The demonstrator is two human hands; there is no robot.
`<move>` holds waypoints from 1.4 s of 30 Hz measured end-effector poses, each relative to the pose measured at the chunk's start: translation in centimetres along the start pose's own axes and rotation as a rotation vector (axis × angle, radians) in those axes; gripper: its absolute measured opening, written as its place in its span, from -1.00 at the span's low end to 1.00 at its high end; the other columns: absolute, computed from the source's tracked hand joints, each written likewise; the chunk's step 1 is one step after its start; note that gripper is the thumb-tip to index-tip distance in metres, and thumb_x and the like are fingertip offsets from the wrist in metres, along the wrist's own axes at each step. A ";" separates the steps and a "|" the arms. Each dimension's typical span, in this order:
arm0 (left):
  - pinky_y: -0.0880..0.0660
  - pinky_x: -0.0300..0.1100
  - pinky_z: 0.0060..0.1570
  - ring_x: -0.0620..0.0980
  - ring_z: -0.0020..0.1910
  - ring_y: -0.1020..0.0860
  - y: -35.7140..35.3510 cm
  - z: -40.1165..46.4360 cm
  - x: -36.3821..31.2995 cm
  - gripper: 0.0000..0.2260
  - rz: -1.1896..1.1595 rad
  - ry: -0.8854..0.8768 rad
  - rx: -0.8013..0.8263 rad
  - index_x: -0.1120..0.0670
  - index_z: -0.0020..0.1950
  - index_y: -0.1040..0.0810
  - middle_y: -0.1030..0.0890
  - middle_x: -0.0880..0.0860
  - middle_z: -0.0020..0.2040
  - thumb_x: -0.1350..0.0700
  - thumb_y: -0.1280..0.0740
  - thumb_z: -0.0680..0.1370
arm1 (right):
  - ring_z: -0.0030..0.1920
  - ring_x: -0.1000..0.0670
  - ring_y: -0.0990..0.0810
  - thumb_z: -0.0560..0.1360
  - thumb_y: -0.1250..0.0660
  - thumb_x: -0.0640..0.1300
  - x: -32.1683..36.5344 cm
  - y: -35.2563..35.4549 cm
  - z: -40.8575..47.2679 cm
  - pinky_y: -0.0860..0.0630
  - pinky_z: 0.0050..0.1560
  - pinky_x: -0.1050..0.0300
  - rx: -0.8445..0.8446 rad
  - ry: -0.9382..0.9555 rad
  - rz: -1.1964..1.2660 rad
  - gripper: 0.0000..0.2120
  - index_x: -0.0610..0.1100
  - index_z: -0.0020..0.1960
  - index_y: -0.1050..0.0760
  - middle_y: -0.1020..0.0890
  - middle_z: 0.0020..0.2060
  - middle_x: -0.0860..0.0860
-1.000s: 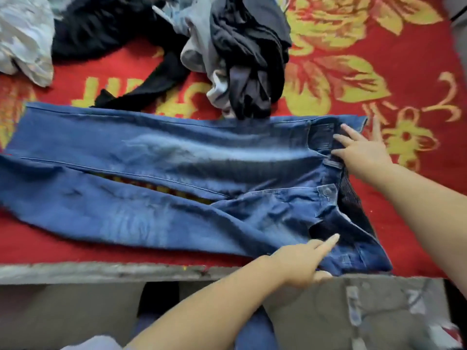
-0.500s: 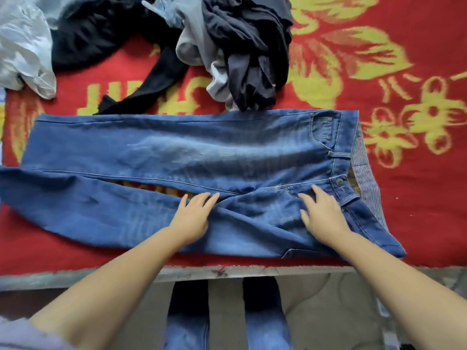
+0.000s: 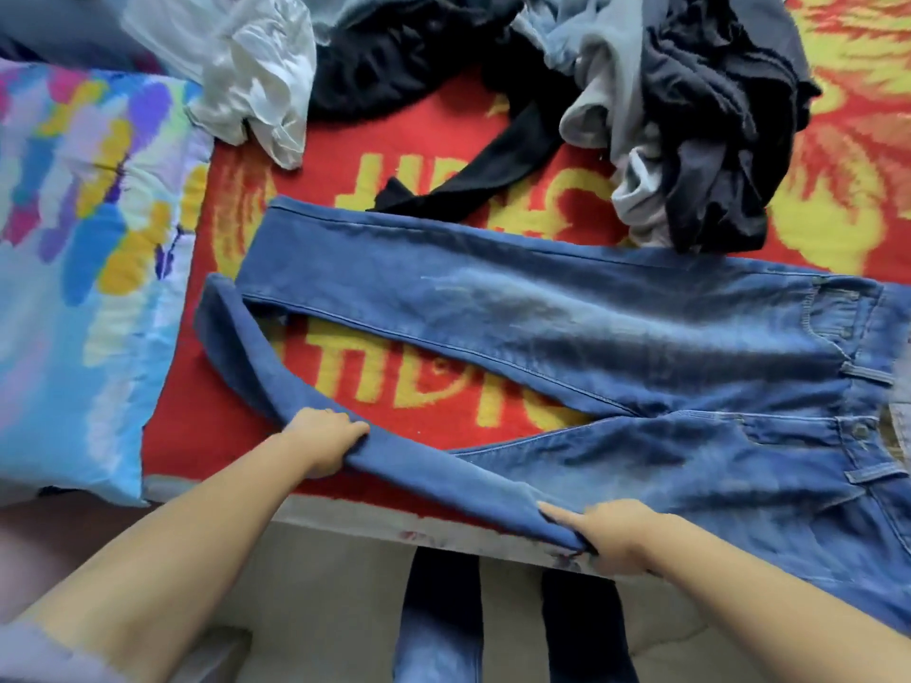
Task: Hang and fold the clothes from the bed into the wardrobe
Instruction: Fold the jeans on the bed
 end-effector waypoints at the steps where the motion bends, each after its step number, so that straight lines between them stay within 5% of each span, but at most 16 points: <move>1: -0.43 -0.06 0.05 0.09 0.23 -0.50 -1.4 -0.9 1.2 -0.54 -0.020 0.016 0.019 -0.05 0.47 -0.20 -0.51 0.04 0.26 0.12 -0.16 0.57 | 0.16 -0.19 -0.53 0.55 -0.19 0.14 -0.2 0.1 0.0 -0.39 0.01 0.05 0.047 -0.034 0.056 -0.30 0.24 0.53 0.15 -0.54 0.18 -0.16; 3: -0.43 -0.04 0.03 0.11 0.21 -0.51 -3.6 -2.1 2.1 -0.42 -0.077 0.006 0.045 -0.05 0.54 -0.05 -0.50 0.04 0.25 0.13 -0.16 0.55 | 0.18 -0.09 -0.53 0.50 -0.24 0.26 -0.1 2.0 0.3 -0.37 0.07 0.13 0.000 -0.051 0.208 -0.34 0.20 0.52 -0.09 -0.57 0.17 -0.05; 5: -0.41 -0.04 -0.06 0.14 0.15 -0.53 -5.0 -2.6 1.5 -0.37 -0.140 -0.027 0.047 -0.02 0.56 0.00 -0.54 0.07 0.20 0.13 -0.17 0.53 | 0.14 0.04 -0.51 0.52 -0.25 0.21 0.3 5.9 1.3 -0.35 0.13 0.22 -0.313 -0.030 0.383 -0.51 0.10 0.41 -0.37 -0.57 0.13 0.06; 8: -0.34 -0.04 -0.21 0.17 0.00 -0.55 -6.8 -3.7 0.0 -0.28 -0.228 -0.105 0.022 0.00 0.57 0.10 -0.59 0.09 0.04 0.13 -0.18 0.49 | 0.23 -0.03 -0.46 0.58 -0.22 -0.02 2.5 10.6 3.9 -0.34 0.21 0.15 -0.620 -0.041 0.267 -0.65 -0.02 0.35 -0.43 -0.51 0.20 0.00; 12: -0.45 -0.01 -0.05 0.15 0.02 -0.53 -9.7 -5.0 0.2 -0.24 -0.317 -0.203 -0.011 -0.11 0.57 0.18 -0.56 0.07 0.09 0.04 -0.22 0.50 | 0.22 -0.15 -0.45 0.55 -0.17 -0.15 6.5 11.5 8.2 -0.39 0.09 0.03 -0.356 -0.183 0.019 -0.66 -0.09 0.33 -0.32 -0.48 0.19 -0.09; 15: -0.35 -0.07 0.09 0.08 0.16 -0.43 -10.7 -4.5 2.5 -0.26 -0.357 -0.224 -0.025 -0.14 0.57 0.10 -0.43 0.05 0.20 -0.19 -0.25 0.52 | 0.17 -0.15 -0.53 0.54 -0.13 -0.23 7.6 11.9 9.5 -0.44 0.03 0.04 -0.261 -0.174 -0.011 -0.74 -0.13 0.21 -0.39 -0.52 0.15 -0.10; 19: -0.36 -0.05 0.08 0.08 0.18 -0.44 -9.3 -2.6 5.8 -0.55 -0.431 -0.104 -0.374 -0.01 0.44 -0.32 -0.45 0.04 0.18 -0.07 -0.23 0.56 | -0.17 -0.17 -0.48 0.51 -0.19 -0.24 3.8 14.5 6.9 -0.37 -0.23 0.04 -0.715 -0.296 0.298 -0.94 -0.12 -0.10 -0.42 -0.34 -0.14 -0.06; 21: -0.32 -0.07 0.17 0.08 0.24 -0.41 -8.6 -1.6 7.0 -0.54 -0.366 0.015 -0.429 0.03 0.43 -0.33 -0.41 0.04 0.26 -0.01 -0.26 0.54 | -0.24 -0.12 -0.40 0.50 -0.19 -0.23 1.8 14.6 5.9 -0.24 -0.31 0.08 -0.746 -0.335 0.367 -0.92 -0.13 -0.16 -0.41 -0.30 -0.19 -0.01; 23: -0.30 -0.09 0.20 0.05 0.25 -0.40 -8.3 -0.5 7.1 -0.57 -0.268 0.013 -0.331 0.02 0.37 -0.33 -0.41 0.03 0.26 -0.02 -0.27 0.53 | -0.08 -0.15 -0.46 0.53 -0.18 -0.20 2.6 14.0 6.1 -0.35 -0.19 0.02 -0.597 -0.181 0.231 -0.90 -0.13 -0.03 -0.47 -0.37 -0.11 -0.03; 26: -0.38 -0.05 -0.09 0.12 0.13 -0.51 -8.1 0.6 6.4 -0.63 -0.320 -0.054 -0.068 0.06 0.22 -0.31 -0.52 0.06 0.13 -0.01 -0.32 0.49 | 0.13 -0.12 -0.49 0.53 -0.24 0.00 6.6 11.8 7.5 -0.40 0.03 0.05 -0.341 -0.031 0.064 -0.69 -0.05 0.24 -0.36 -0.47 0.09 -0.02; 30: -0.40 -0.08 -0.17 0.13 0.09 -0.55 -8.8 0.9 6.1 -0.76 -0.274 -0.094 0.158 0.07 0.15 -0.42 -0.56 0.08 0.15 0.11 -0.26 0.49 | 0.08 -0.13 -0.53 0.58 -0.17 0.00 8.9 11.4 8.9 -0.42 -0.04 0.03 -0.390 -0.088 0.097 -0.80 -0.07 0.14 -0.39 -0.52 0.06 -0.02; 34: -0.41 -0.13 -0.17 0.10 0.04 -0.56 -7.9 0.8 9.5 -0.93 -0.325 -0.078 0.130 0.01 -0.13 -0.45 -0.60 0.04 0.05 0.06 -0.28 0.41 | -0.02 -0.19 -0.53 0.58 -0.22 -0.05 4.9 13.4 6.8 -0.41 -0.15 -0.03 -0.717 -0.233 0.266 -0.85 -0.14 0.02 -0.43 -0.51 -0.08 -0.09; 38: -0.34 -0.14 -0.16 0.05 -0.10 -0.50 -6.9 0.6 16.3 -0.79 -0.321 -0.008 0.143 -0.02 -0.21 -0.36 -0.59 -0.01 -0.03 -0.08 -0.34 0.39 | 0.04 -0.17 -0.55 0.57 -0.25 -0.01 2.6 14.0 7.3 -0.45 -0.05 -0.02 -0.571 -0.256 0.291 -0.82 -0.13 0.02 -0.48 -0.58 -0.04 -0.08; 42: -0.44 -0.11 -0.08 0.13 0.04 -0.54 -5.3 0.8 22.9 -0.77 -0.305 0.120 0.029 0.01 -0.18 -0.34 -0.59 0.09 0.03 -0.02 -0.37 0.45 | -0.02 -0.15 -0.58 0.56 -0.25 0.06 2.4 14.4 8.0 -0.38 -0.22 0.04 -0.572 -0.319 0.267 -0.81 -0.05 -0.12 -0.42 -0.64 -0.08 -0.05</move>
Point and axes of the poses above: each hand's wrist, its own z-axis towards the middle knuckle, its own y-axis out of the back of the hand, x = y × z, the point moved 5 cm from there along z, towards the middle knuckle
